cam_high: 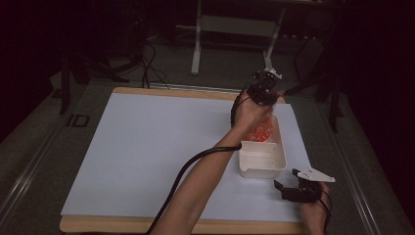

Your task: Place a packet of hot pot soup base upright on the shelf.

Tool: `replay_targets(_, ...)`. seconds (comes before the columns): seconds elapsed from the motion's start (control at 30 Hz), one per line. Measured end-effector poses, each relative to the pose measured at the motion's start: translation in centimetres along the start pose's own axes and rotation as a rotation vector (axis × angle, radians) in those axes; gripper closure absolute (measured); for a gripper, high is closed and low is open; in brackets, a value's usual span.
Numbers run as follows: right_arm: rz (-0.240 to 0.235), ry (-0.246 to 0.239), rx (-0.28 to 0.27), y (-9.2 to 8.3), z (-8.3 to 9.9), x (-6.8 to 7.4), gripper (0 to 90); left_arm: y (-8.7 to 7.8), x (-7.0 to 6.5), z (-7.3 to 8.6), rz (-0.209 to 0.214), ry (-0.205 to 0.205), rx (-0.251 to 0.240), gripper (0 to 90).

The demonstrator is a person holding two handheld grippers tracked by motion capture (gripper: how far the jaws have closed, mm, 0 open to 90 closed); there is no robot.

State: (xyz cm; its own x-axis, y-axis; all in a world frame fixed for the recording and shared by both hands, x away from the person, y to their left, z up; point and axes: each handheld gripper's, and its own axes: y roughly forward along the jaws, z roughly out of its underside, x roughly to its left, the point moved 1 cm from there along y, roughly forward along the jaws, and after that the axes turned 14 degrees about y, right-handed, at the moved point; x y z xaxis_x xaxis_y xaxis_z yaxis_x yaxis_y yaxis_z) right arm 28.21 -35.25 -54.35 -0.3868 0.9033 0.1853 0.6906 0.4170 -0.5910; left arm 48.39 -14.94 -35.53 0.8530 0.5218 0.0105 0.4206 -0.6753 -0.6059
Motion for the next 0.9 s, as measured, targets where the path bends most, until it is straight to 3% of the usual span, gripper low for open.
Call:
replay_targets(0.13,0.003,-0.003,0.002,0.0,0.0,0.1,9.7,-0.6,0.2,0.0,0.033,-0.036,-0.022,67.9)
replay_targets(0.17,0.004,-0.004,0.003,0.0,0.0,0.0,9.6,-1.1,0.3,0.0,0.058,-0.059,-0.041,65.8)
replay_targets(0.33,0.004,-0.006,0.007,0.0,0.0,0.1,9.7,-2.5,0.4,-0.5,0.102,-0.079,-0.068,63.9)
replay_targets(0.4,0.004,-0.006,0.006,0.0,0.0,0.1,9.7,-3.8,0.6,-0.8,0.128,-0.095,-0.098,63.3)
replay_targets(0.47,0.005,-0.006,0.006,0.0,0.0,0.1,9.7,-4.4,0.7,-0.8,0.138,-0.095,-0.108,63.0)
replay_targets(0.53,0.005,-0.009,0.006,0.0,0.0,0.1,9.7,-5.8,0.9,-0.9,0.129,-0.063,-0.113,62.8)
replay_targets(0.6,0.006,-0.008,0.006,0.0,0.0,0.1,9.7,-6.3,1.1,-0.8,0.131,-0.062,-0.12,62.5)
replay_targets(0.8,0.007,-0.009,0.007,0.0,0.1,0.2,9.7,-10.3,2.4,0.2,0.155,-0.065,-0.196,62.5)
replay_targets(0.9,0.007,-0.01,0.006,0.0,0.1,0.2,9.7,-11.5,2.6,0.7,0.151,-0.058,-0.207,62.5)
